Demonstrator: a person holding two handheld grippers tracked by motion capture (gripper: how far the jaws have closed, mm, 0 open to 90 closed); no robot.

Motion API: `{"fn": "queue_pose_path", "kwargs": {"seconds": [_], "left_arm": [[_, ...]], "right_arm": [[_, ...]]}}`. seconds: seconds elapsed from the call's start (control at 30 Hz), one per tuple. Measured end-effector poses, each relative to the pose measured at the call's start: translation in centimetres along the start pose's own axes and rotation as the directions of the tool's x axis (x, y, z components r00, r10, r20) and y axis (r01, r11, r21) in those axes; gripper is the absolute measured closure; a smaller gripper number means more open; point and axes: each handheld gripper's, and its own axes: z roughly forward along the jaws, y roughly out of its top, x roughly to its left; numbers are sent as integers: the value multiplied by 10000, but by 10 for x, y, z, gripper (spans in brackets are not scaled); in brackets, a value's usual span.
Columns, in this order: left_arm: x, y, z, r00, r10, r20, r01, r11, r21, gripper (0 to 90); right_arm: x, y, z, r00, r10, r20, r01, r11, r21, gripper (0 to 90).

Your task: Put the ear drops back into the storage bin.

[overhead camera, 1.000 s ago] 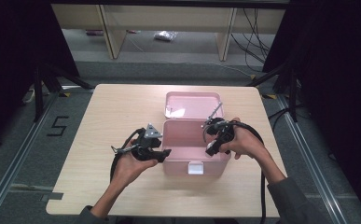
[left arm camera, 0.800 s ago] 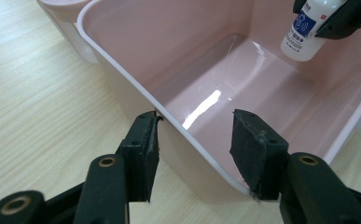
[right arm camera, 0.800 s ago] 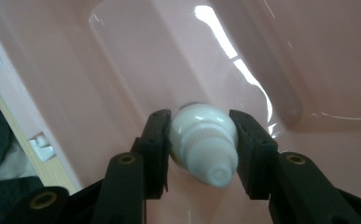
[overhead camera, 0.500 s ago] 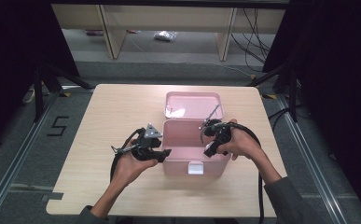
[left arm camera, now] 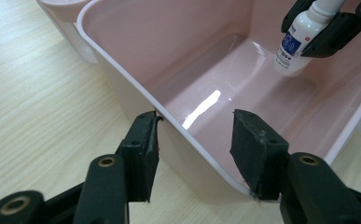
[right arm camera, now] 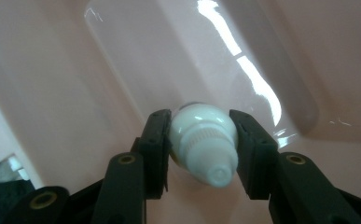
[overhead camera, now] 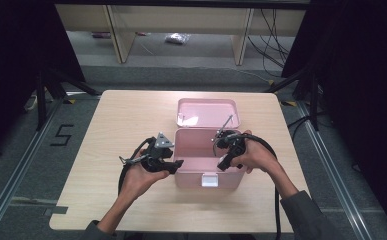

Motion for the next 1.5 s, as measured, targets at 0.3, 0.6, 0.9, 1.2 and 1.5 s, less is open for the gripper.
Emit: {"fn": "queue_pose_path", "kwargs": {"seconds": [0.3,0.6,0.9,1.2,1.5], "left_arm": [[0,0,0,10000,-7,42,7,10000,10,510],[0,0,0,10000,-8,43,8,10000,4,509],[0,0,0,10000,-17,43,17,10000,3,509],[0,0,0,10000,-59,37,59,10000,-12,508],[0,0,1,10000,-69,36,69,10000,-40,506]], "right_arm": [[1,-1,3,9997,255,-51,-254,9994,235,605],[1,-1,4,9994,337,-54,-334,9988,347,605],[1,0,4,9995,331,-13,-330,9984,458,604],[2,-1,1,9986,367,-383,-362,9993,128,517],[-2,-5,-21,9987,436,-247,-453,9965,-699,441]]}}
